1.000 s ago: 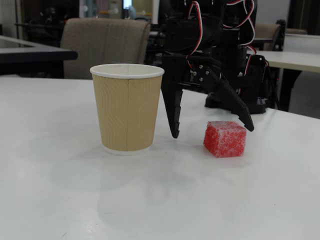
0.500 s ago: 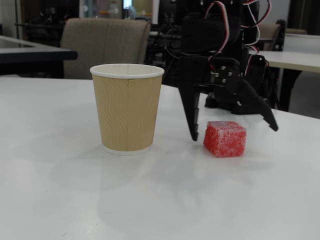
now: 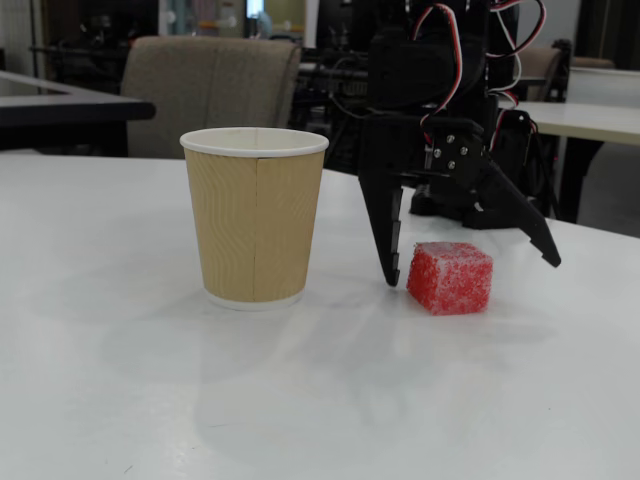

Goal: Grasp a red cube and put it in the cup.

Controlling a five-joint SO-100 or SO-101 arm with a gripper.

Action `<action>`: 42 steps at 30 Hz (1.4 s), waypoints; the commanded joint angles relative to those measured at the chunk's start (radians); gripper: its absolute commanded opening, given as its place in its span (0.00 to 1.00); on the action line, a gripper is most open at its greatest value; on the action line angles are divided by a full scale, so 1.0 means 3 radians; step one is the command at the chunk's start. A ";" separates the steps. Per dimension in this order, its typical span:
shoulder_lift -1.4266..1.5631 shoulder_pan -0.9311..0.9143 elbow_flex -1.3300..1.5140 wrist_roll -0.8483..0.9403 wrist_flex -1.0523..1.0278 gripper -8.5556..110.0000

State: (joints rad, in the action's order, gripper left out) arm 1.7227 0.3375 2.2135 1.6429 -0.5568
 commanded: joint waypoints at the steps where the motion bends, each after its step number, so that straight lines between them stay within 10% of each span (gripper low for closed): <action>1: -0.0072 -0.0077 -0.0363 -0.0020 0.0051 0.50; 17: -0.0138 -0.0112 -0.0445 -0.0020 -0.0051 0.50; 27: -0.0092 -0.0097 -0.0419 -0.0020 -0.0118 0.23; 42: -0.0005 -0.0128 -0.0353 -0.0020 -0.0133 0.16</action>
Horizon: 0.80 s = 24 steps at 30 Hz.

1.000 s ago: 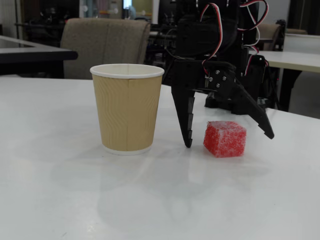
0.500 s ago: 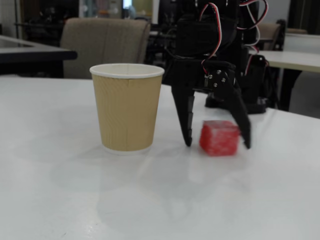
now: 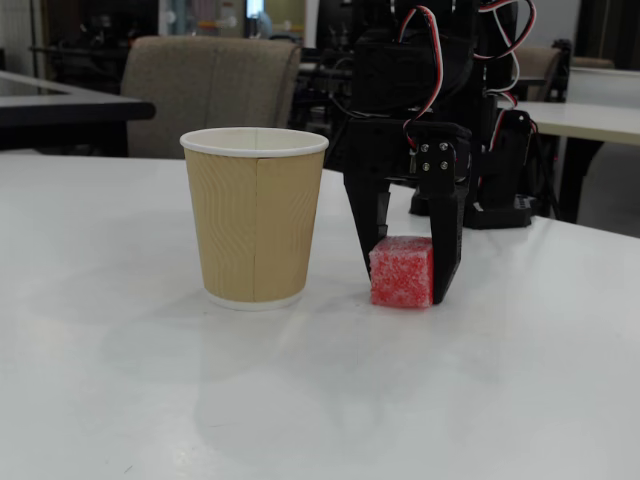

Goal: Grasp a red cube and put it in the cup.

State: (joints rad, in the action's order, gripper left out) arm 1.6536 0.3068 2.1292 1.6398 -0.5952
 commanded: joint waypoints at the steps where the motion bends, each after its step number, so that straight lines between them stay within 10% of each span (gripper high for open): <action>1: 0.0230 -0.0041 -0.0072 -0.0010 -0.0005 0.16; 24: 0.1278 -0.0215 0.0900 0.0041 -0.0046 0.16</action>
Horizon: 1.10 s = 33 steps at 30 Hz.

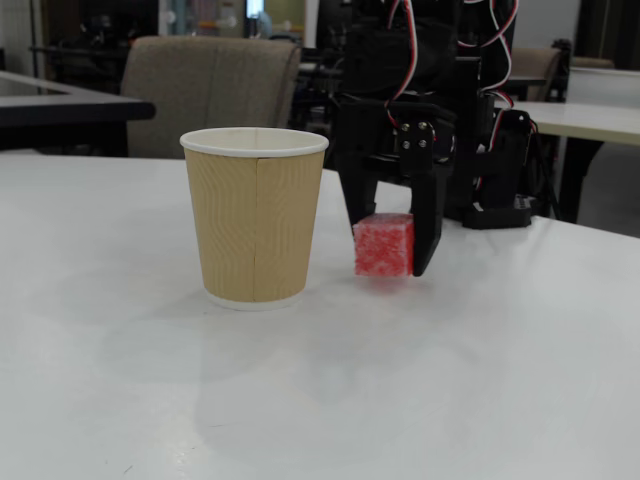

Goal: Grasp a red cube and put it in the cup.

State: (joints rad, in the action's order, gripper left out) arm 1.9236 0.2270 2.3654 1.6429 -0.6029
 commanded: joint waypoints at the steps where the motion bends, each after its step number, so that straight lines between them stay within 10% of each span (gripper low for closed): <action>1: 0.0486 0.0061 0.0199 0.0031 -0.0036 0.16; 33: 0.1974 0.0010 0.0895 0.0026 0.1360 0.16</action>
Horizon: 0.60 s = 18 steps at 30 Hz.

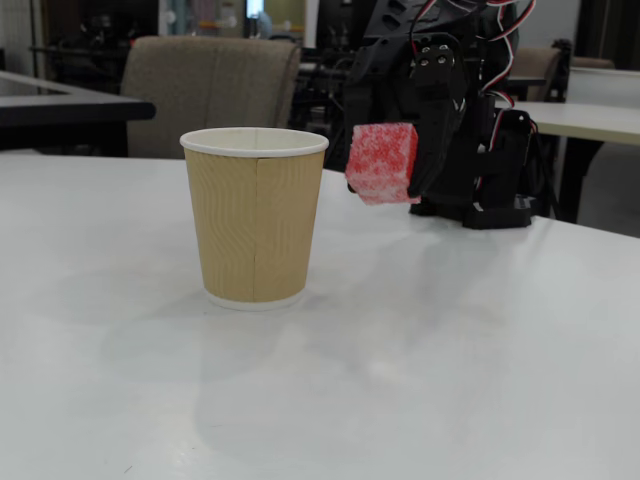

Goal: Grasp a red cube and put it in the cup.

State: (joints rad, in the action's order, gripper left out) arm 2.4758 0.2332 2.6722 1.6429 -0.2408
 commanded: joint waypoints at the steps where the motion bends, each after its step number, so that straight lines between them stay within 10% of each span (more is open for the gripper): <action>1: 0.0138 -0.0010 -0.0128 0.0026 0.0194 0.16; 18: 0.0291 0.0066 -0.0164 -0.0010 0.0680 0.16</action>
State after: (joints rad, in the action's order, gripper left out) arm 2.5203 0.2316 2.6722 1.6429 -0.0690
